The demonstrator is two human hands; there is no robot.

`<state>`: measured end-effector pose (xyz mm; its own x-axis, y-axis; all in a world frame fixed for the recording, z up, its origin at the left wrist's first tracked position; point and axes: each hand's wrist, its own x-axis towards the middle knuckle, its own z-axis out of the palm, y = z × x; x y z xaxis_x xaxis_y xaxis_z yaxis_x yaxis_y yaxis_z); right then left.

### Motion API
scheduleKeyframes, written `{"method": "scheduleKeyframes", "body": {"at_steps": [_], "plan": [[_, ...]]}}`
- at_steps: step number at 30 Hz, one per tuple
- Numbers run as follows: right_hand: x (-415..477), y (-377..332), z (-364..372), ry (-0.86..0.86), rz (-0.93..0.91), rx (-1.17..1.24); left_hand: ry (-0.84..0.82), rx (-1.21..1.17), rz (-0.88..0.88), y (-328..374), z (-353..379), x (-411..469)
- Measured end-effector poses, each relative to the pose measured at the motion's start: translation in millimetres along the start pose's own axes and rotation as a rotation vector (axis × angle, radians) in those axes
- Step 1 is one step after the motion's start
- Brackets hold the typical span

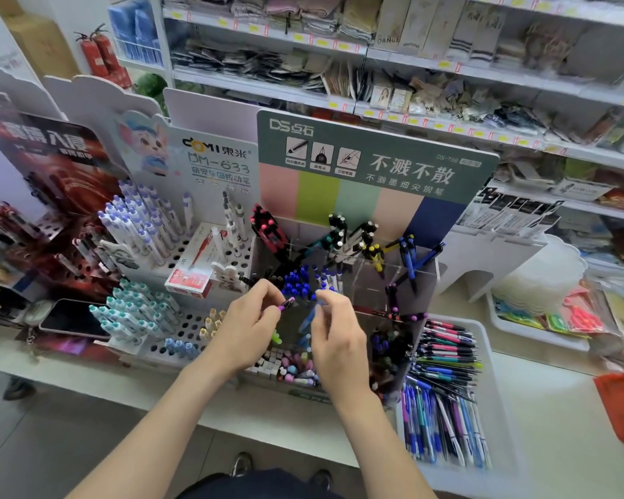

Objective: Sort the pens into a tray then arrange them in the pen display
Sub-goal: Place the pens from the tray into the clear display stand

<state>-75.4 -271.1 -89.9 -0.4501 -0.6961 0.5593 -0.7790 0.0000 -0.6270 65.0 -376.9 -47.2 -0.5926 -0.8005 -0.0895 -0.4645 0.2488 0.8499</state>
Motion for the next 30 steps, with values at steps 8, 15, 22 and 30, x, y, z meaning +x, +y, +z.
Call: {"method": "scheduleKeyframes", "body": {"at_steps": [8, 15, 22, 30], "plan": [[-4, 14, 2, -0.07, -0.031, -0.171, 0.009, -0.058, -0.028, -2, 1, 1], [4, -17, -7, -0.099, 0.348, 0.223, -0.028, -0.14, -0.009, 6, 1, 3], [31, -32, -43, 0.106, 0.788, 0.698, -0.146, -0.295, 0.166, 41, 19, 8], [37, 7, -105, 0.605, 0.413, 0.148, -0.078, -0.113, 0.289, 73, 71, 15]]}}
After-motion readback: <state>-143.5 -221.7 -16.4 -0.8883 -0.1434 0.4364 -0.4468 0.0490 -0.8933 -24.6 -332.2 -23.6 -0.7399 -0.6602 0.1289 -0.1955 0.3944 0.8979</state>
